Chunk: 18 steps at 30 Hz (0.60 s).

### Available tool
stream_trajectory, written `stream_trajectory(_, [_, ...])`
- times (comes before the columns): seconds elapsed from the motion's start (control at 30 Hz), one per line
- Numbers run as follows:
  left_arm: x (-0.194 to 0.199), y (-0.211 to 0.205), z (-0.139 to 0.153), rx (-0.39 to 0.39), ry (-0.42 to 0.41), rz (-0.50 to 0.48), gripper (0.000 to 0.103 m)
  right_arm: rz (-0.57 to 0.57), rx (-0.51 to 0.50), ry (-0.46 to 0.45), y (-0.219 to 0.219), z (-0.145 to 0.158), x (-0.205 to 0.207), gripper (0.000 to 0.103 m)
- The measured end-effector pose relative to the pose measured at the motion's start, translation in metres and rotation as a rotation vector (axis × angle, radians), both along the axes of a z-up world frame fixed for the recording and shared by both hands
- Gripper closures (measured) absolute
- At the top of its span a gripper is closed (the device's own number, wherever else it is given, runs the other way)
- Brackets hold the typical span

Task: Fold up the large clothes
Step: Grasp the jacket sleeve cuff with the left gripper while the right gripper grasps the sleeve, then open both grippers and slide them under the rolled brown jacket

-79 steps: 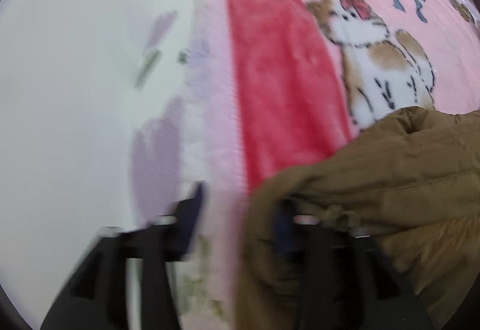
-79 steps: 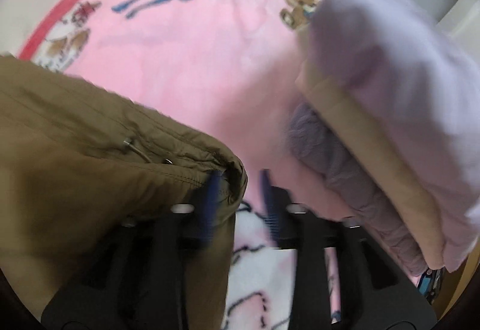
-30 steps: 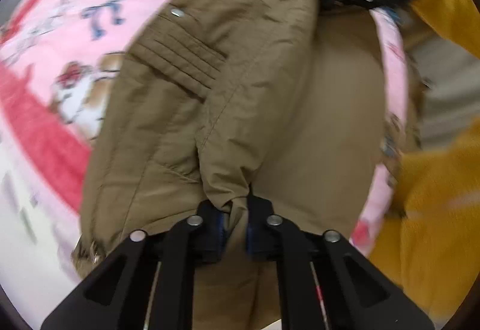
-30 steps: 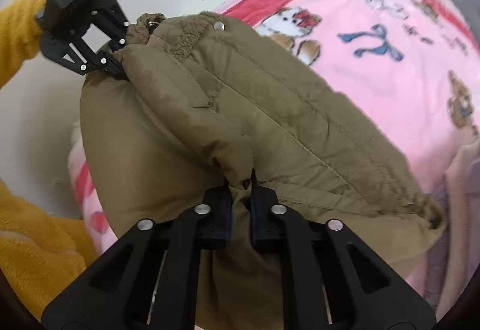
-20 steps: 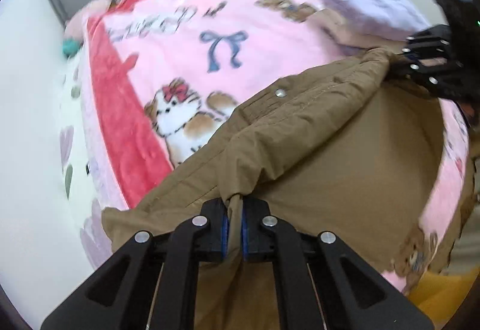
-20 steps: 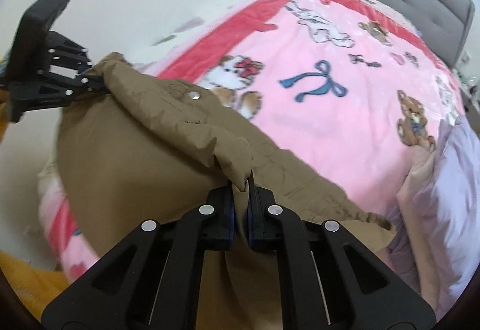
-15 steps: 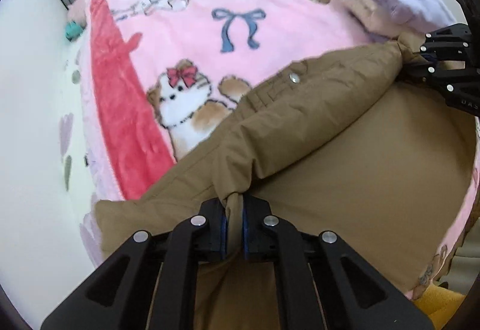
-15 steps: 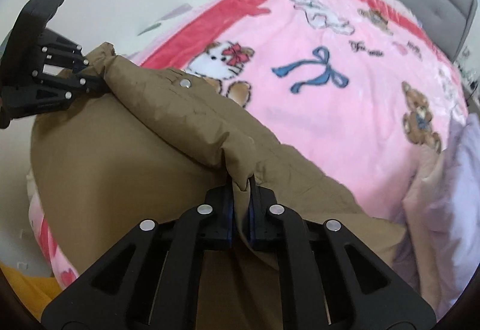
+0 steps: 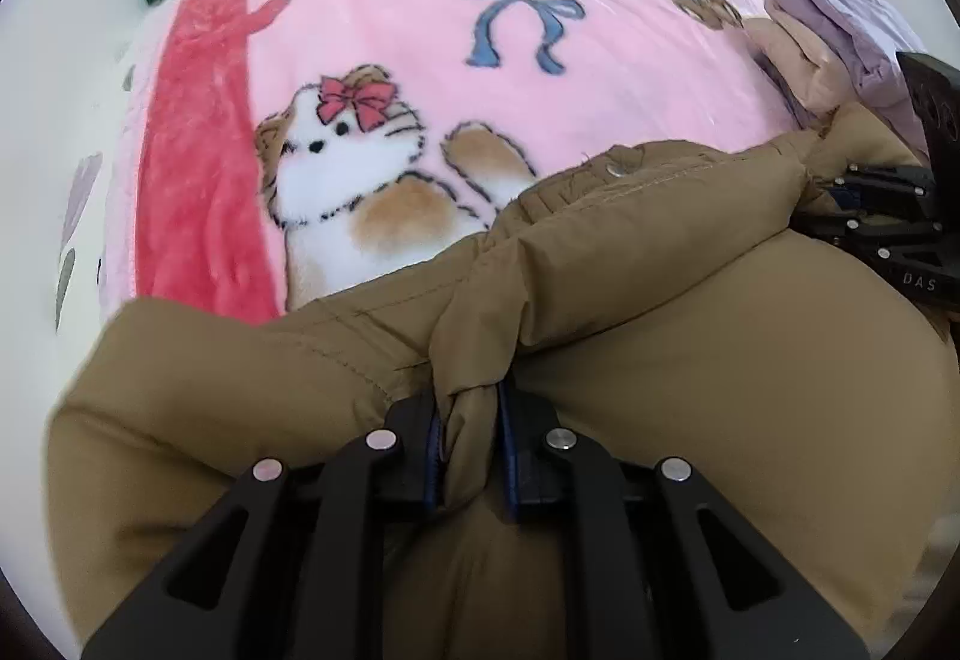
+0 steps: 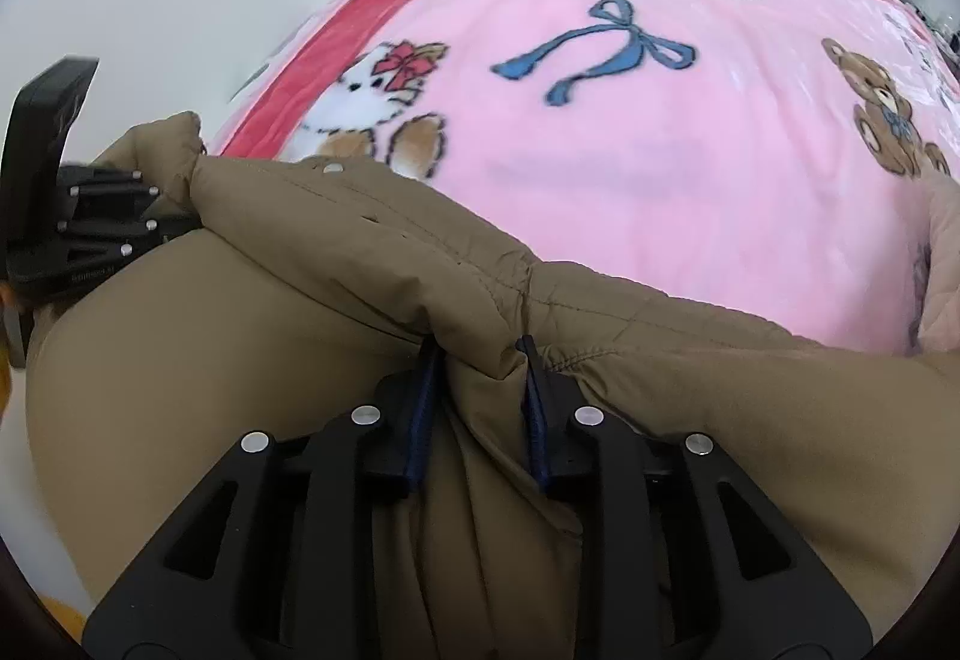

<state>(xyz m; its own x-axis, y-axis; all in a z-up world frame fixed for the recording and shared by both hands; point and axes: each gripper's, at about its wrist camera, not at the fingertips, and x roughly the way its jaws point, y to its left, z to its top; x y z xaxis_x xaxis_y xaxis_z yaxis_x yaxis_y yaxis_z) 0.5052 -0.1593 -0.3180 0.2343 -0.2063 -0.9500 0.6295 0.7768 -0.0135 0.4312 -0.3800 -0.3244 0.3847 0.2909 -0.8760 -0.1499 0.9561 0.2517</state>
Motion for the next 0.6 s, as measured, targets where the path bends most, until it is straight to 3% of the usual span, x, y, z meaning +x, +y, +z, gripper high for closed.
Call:
stream_trajectory(0.33, [-0.016, 0.004, -0.019, -0.061, -0.212, 0.04, 0.087, -0.06, 0.092, -0.093, -0.012, -0.023, -0.003, 0.073])
stream_trajectory(0.47, [-0.03, 0.007, -0.009, -0.053, -0.295, 0.021, 0.083, -0.069, -0.012, -0.142, 0.0, -0.009, -0.014, 0.063])
stream_trajectory(0.53, [-0.042, 0.013, 0.005, -0.035, -0.341, 0.007, 0.073, -0.08, -0.09, -0.183, 0.008, 0.008, -0.029, 0.052])
stream_trajectory(0.57, [-0.052, 0.019, 0.018, -0.045, -0.373, -0.004, 0.06, -0.082, -0.101, -0.214, 0.009, 0.021, -0.039, 0.042])
stream_trajectory(0.6, [-0.059, 0.024, 0.027, -0.064, -0.399, -0.004, 0.036, -0.092, -0.099, -0.259, 0.009, 0.035, -0.051, 0.032])
